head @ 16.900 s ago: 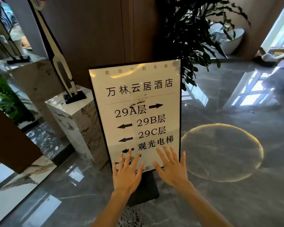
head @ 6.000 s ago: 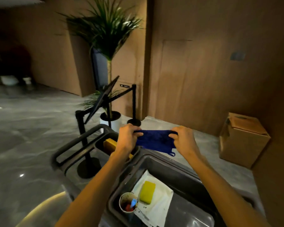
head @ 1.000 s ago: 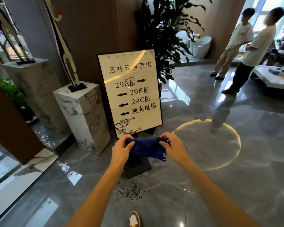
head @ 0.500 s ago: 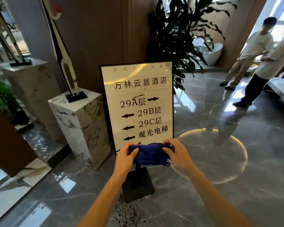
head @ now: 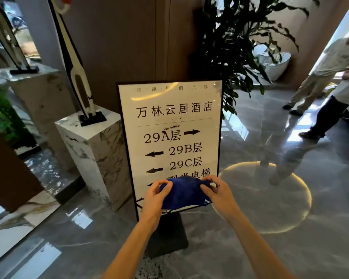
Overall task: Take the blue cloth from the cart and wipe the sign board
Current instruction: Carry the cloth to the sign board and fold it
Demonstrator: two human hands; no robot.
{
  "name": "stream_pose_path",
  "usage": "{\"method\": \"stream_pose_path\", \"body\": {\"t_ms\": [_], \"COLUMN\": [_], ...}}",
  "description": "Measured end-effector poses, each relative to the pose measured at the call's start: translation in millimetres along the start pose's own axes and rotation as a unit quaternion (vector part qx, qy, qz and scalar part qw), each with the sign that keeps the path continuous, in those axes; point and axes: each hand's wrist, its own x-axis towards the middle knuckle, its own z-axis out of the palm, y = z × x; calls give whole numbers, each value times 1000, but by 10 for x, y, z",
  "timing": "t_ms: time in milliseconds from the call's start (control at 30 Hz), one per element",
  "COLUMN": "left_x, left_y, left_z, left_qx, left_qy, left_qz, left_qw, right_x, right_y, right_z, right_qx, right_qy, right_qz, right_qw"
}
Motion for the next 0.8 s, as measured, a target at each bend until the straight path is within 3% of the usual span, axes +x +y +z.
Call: {"method": "stream_pose_path", "body": {"t_ms": [100, 167, 267, 333, 467, 567, 700, 800], "left_x": [110, 170, 287, 361, 470, 544, 623, 685], "left_y": [-38, -52, -59, -65, -84, -93, -81, -15], "left_z": [153, 237, 326, 357, 416, 423, 404, 410], "left_qx": [25, 39, 31, 16, 14, 20, 21, -11], "left_qy": [57, 67, 69, 74, 73, 61, 56, 41], "left_qz": [10, 7, 5, 2, -1, 3, 13, 6], "left_qw": [998, 997, 997, 997, 997, 998, 998, 999], "right_x": [137, 198, 288, 332, 388, 423, 522, 562], "right_y": [70, 122, 193, 197, 175, 80, -66, -128], "right_z": [-126, -169, -194, -195, -137, -109, -87, -97], "right_qx": [64, 164, 388, 475, 529, 548, 559, 536], "right_qy": [-26, -24, 23, 37, -27, -91, -108, -129], "right_qz": [7, 20, 66, 106, 222, 244, 241, 219], "right_qw": [998, 986, 919, 873, 819, 795, 786, 805]}}
